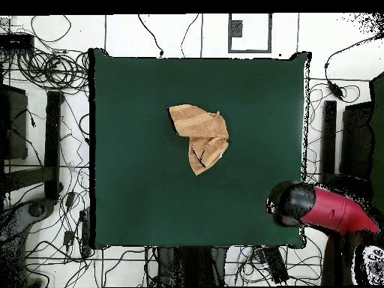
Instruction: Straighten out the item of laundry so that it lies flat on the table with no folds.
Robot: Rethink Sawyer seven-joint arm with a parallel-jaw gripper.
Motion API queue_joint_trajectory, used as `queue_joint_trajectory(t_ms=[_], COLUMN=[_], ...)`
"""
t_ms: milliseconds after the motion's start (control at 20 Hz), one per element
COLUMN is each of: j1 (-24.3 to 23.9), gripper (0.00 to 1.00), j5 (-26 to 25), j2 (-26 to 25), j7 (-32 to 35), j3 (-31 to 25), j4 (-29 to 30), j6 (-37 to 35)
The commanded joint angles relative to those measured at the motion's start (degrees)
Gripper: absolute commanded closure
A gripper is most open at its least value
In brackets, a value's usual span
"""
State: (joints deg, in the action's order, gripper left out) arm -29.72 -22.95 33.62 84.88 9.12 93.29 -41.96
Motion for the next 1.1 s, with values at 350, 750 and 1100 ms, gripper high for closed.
queue_joint_trajectory(t_ms=[350,750,1100], j1=[-8.4,-9.0,-8.8], gripper=[0.00,0.00,0.00], j5=[6.4,4.1,-6.7], j2=[-4.0,-4.4,-3.1], j7=[-2.4,-1.4,-0.8], j3=[-7.0,-8.8,-11.1], j4=[-3.8,-4.2,-0.3], j6=[-21.9,-18.3,12.5])
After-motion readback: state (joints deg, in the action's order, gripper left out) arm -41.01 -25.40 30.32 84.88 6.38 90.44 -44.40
